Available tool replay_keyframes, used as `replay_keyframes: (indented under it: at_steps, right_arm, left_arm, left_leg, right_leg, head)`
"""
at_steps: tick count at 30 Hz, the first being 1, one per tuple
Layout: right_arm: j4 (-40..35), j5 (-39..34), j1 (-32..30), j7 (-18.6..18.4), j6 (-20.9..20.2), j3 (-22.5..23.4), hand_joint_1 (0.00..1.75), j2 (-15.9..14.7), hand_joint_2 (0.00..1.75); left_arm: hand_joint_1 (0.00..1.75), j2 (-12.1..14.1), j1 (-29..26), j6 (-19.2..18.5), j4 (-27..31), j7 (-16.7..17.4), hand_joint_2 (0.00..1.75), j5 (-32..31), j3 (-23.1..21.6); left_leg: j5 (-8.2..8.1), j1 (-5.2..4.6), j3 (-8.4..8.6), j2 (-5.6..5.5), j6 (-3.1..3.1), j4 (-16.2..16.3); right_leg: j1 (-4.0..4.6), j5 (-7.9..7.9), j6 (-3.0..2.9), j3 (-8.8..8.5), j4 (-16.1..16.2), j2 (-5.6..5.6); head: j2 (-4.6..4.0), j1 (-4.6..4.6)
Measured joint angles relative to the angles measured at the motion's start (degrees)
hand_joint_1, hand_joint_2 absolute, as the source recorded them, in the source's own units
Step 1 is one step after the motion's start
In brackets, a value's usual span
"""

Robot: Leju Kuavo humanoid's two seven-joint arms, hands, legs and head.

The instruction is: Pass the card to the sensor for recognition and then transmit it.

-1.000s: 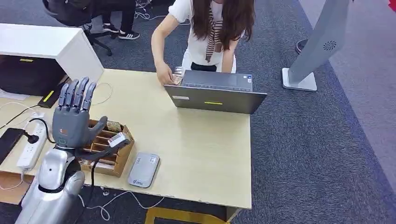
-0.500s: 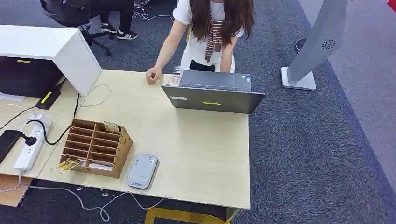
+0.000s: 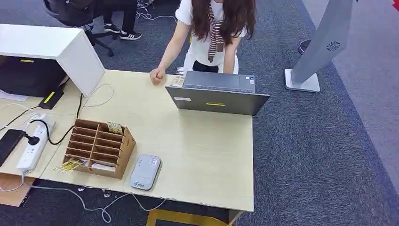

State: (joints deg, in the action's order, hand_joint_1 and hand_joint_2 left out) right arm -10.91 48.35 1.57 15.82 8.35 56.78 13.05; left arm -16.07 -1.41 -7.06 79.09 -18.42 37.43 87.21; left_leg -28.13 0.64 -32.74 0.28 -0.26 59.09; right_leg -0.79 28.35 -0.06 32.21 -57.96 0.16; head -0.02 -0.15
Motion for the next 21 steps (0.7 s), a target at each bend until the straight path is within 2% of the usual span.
replay_keyframes:
  at_steps: [4, 7, 11, 14, 18, 21]
  right_arm:
    - [0.00, 1.47, 0.03, -0.39, 0.57, 0.02, 0.00, -0.04, 1.75]
    - [0.00, 2.01, 0.01, -0.83, 1.05, 0.02, 0.00, -0.07, 1.75]
    - [0.00, 3.47, 0.03, -3.11, 2.74, 0.00, 0.00, -0.22, 1.75]
    - [0.00, 4.72, 0.01, -6.08, 4.48, 0.00, 0.00, -0.48, 1.75]
    - [0.00, 4.98, 0.02, -6.93, 4.79, -0.02, 0.00, -0.87, 1.75]
    - [0.00, 4.98, 0.02, -7.02, 4.92, -0.02, 0.00, -1.00, 1.75]
  left_arm:
    - [0.00, -0.41, 0.85, 2.99, -17.92, -6.35, 1.75, -7.83, 0.15]
    - [0.00, 0.75, 1.79, 4.54, -30.96, -10.43, 1.75, -10.04, 0.15]
    - [0.00, 2.95, 2.96, 10.15, -44.54, -9.63, 1.75, -13.05, 0.07]
    - [0.00, 3.87, 3.75, 14.26, -51.77, -6.06, 1.75, -15.95, -0.92]
    - [0.00, 4.59, 4.48, 15.17, -58.13, -4.84, 1.75, -16.82, -1.84]
    - [0.00, 5.03, 4.65, 15.32, -60.63, -4.75, 1.75, -16.87, -2.05]
  left_leg:
    - [0.00, 0.00, 0.00, -0.03, 0.00, 0.01]
    - [0.00, 0.01, 0.01, -0.05, 0.00, 0.02]
    - [0.00, 0.02, 0.06, -0.05, 0.00, 0.02]
    - [0.01, 0.03, 0.05, -0.05, 0.00, 0.02]
    - [0.01, 0.03, 0.05, -0.04, 0.00, 0.02]
    - [0.01, 0.03, 0.06, -0.04, 0.00, 0.02]
  right_leg:
    - [-0.02, -0.01, 0.01, -0.01, 0.01, -0.04]
    - [-0.05, -0.01, 0.01, -0.01, 0.00, -0.04]
    - [-0.04, -0.01, 0.01, 0.00, 0.00, -0.04]
    - [-0.03, -0.01, 0.00, -0.01, 0.00, -0.04]
    - [-0.03, -0.01, 0.00, -0.01, 0.00, -0.04]
    - [-0.03, -0.01, 0.00, -0.01, 0.00, -0.03]
  head:
    - [0.00, -0.02]
    - [0.02, 0.00]
    - [0.02, -0.02]
    - [0.00, 0.00]
    - [0.02, -0.02]
    - [0.02, -0.02]
